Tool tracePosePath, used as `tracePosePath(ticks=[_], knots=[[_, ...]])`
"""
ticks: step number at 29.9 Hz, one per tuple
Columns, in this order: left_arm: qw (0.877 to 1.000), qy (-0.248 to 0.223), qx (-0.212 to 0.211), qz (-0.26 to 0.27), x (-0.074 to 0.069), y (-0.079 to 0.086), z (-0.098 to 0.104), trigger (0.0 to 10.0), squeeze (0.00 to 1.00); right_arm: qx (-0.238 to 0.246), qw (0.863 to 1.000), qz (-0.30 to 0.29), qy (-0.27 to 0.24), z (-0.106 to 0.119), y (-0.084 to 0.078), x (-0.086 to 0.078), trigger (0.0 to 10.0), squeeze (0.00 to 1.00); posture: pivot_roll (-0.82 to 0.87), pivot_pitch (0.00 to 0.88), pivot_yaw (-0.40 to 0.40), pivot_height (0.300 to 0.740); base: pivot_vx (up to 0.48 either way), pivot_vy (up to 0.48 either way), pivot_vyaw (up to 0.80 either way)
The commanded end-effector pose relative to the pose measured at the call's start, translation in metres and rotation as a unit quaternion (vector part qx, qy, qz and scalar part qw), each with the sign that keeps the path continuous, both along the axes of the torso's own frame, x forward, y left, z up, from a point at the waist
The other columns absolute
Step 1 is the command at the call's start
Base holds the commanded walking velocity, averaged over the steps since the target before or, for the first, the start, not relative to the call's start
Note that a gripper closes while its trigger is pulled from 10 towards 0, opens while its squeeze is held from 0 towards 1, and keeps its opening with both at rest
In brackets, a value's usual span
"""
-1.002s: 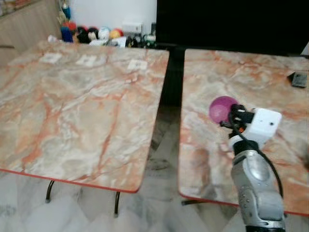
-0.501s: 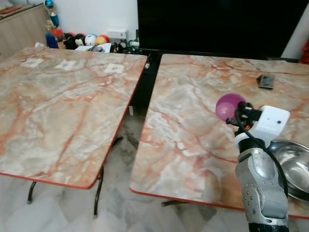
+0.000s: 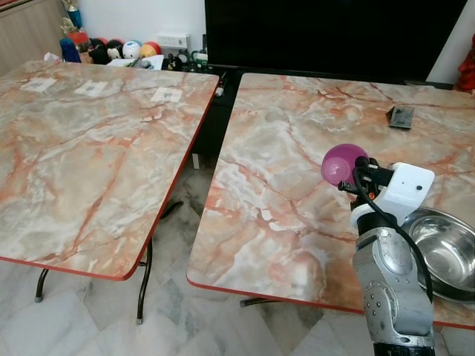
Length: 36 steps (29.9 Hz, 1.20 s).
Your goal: Setting the table
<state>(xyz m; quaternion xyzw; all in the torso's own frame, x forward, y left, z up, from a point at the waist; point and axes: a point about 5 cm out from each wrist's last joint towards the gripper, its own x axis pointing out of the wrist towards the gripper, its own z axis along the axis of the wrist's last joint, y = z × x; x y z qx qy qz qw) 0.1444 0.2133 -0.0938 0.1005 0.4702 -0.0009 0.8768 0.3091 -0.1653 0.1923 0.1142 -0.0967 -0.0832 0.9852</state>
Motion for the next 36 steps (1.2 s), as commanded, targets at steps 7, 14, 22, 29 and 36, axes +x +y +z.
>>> tracePosePath(ticks=[7, 14, 22, 29, 36], knots=[[1.0, 0.015, -0.015, 0.001, -0.0057, -0.0092, -0.0042, 10.0, 0.0, 0.008, 1.0, 0.003, 0.008, 0.0004, 0.0016, 0.003, 10.0, 0.0, -0.03, 0.133, -0.044, 0.74, 0.0, 0.0, -0.79], [1.0, 0.016, -0.016, 0.002, -0.0076, -0.0075, -0.0045, 10.0, 0.0, 0.008, 1.0, 0.005, 0.003, 0.0015, 0.0024, 0.0034, 10.0, 0.0, -0.03, 0.131, -0.046, 0.74, 0.0, 0.0, -0.56], [1.0, 0.017, -0.014, 0.003, -0.0102, -0.0048, -0.0048, 10.0, 0.0, 0.004, 1.0, 0.004, 0.0, 0.0026, 0.0026, 0.0032, 10.0, 0.0, -0.03, 0.134, -0.047, 0.74, 0.216, 0.0, 0.0], [1.0, 0.018, -0.014, 0.004, -0.0115, -0.0044, -0.0051, 10.0, 0.0, 0.009, 1.0, 0.002, 0.005, 0.0015, 0.0027, 0.0039, 10.0, 0.0, -0.03, 0.139, -0.048, 0.74, 0.348, 0.0, 0.0], [1.0, 0.016, -0.009, 0.006, -0.0116, -0.0036, -0.0049, 10.0, 0.0, 0.008, 1.0, -0.001, -0.003, 0.0032, 0.0021, 0.004, 10.0, 0.0, -0.03, 0.14, -0.049, 0.74, 0.205, 0.0, -0.51]])
